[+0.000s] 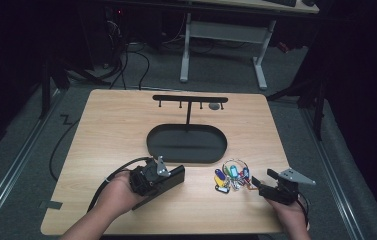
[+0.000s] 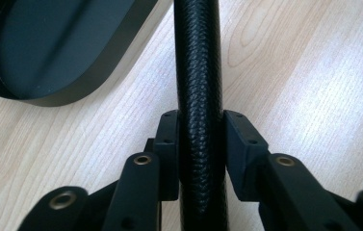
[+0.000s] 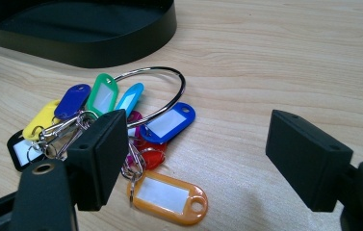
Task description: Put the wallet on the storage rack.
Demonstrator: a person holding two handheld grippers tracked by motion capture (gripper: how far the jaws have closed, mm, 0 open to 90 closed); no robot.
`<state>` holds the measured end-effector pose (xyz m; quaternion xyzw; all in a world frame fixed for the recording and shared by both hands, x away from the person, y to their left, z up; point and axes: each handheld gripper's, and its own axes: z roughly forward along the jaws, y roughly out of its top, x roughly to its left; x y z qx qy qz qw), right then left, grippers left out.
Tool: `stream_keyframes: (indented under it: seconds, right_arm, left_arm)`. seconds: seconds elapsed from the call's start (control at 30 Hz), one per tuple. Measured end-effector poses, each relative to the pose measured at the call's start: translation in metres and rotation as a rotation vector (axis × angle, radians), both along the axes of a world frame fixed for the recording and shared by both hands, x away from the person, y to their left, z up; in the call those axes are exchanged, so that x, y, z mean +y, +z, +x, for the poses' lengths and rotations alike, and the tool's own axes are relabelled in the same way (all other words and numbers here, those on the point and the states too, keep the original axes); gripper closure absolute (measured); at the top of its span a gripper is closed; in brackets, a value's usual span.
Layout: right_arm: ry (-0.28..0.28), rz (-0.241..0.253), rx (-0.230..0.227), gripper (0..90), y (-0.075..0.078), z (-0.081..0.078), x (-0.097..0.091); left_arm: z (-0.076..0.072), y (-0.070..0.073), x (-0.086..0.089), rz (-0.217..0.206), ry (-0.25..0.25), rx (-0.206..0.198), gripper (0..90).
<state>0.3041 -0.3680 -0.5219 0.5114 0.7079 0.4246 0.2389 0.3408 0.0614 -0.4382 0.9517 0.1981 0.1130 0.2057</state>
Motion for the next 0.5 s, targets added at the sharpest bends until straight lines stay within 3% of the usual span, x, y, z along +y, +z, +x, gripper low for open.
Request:
stream_keyframes:
  seconds: [0.27, 0.5]
  right_arm:
    - [0.015, -0.007, -0.004, 24.6, 0.0, -0.001, 0.003]
    - [0.017, -0.011, -0.002, 24.8, -0.001, 0.001, 0.004]
  left_arm:
    - [0.004, 0.002, 0.0, 0.017, -0.017, -0.01, 73.3]
    - [-0.001, 0.012, -0.001, -0.001, -0.052, -0.074, 73.5]
